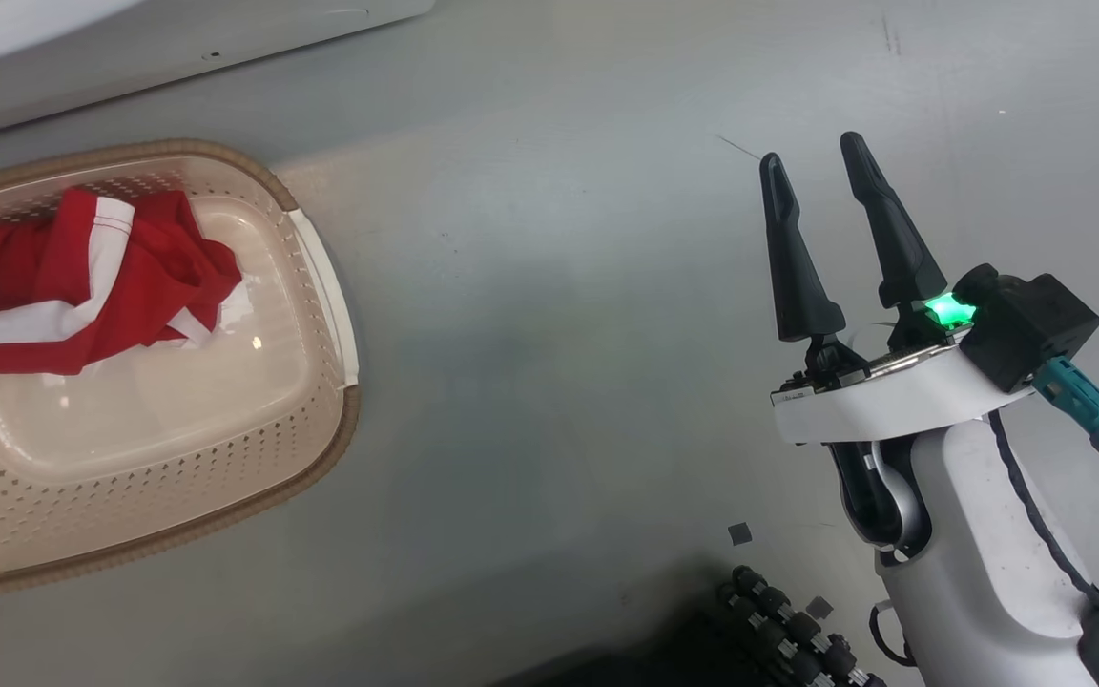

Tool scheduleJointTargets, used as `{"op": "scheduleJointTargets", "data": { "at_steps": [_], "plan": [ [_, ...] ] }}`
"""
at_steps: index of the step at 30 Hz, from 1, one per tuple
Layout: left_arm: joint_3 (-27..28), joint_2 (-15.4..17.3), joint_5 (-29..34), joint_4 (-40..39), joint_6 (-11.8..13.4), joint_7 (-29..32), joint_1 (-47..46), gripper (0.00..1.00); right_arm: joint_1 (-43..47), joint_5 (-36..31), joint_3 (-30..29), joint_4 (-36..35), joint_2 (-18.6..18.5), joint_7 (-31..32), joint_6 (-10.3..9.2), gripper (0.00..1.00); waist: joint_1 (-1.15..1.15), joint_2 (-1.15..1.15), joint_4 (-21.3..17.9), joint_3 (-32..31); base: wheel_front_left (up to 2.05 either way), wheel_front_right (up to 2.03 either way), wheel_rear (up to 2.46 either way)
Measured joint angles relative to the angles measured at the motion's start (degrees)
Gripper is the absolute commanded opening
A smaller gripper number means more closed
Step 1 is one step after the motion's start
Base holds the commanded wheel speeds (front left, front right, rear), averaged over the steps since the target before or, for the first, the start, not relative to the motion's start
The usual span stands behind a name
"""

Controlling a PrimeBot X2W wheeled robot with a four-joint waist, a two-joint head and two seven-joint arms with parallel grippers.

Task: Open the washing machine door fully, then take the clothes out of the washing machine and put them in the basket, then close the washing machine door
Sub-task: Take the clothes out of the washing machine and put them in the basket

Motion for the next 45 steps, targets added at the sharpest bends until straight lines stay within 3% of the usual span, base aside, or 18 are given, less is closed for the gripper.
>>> {"op": "scheduleJointTargets", "data": {
  "at_steps": [18, 31, 45],
  "plan": [
    [3.92, -4.70, -2.82, -5.44, 1.70, -17.61, 6.46, 0.00, -0.40, -3.30, -1.12, 1.69, -0.04, 0.00, 0.26, 1.00, -0.01, 0.00, 3.39, -4.06, 0.00, 0.00, 0.00],
    [5.81, -8.70, -4.65, -11.57, 2.78, -30.97, 17.39, 0.00, 1.98, -5.54, -1.66, 3.07, -0.08, 0.00, 0.59, 1.00, -0.01, 0.00, 5.94, -9.63, 0.00, 0.00, 0.00],
    [5.84, -11.95, -4.72, -19.01, 3.76, -40.54, 29.02, 0.00, 5.96, -6.95, -1.51, 5.01, -0.09, 0.00, 1.13, 1.00, -0.01, 0.00, 8.63, -17.36, 0.00, 0.00, 0.00]
  ]
}}
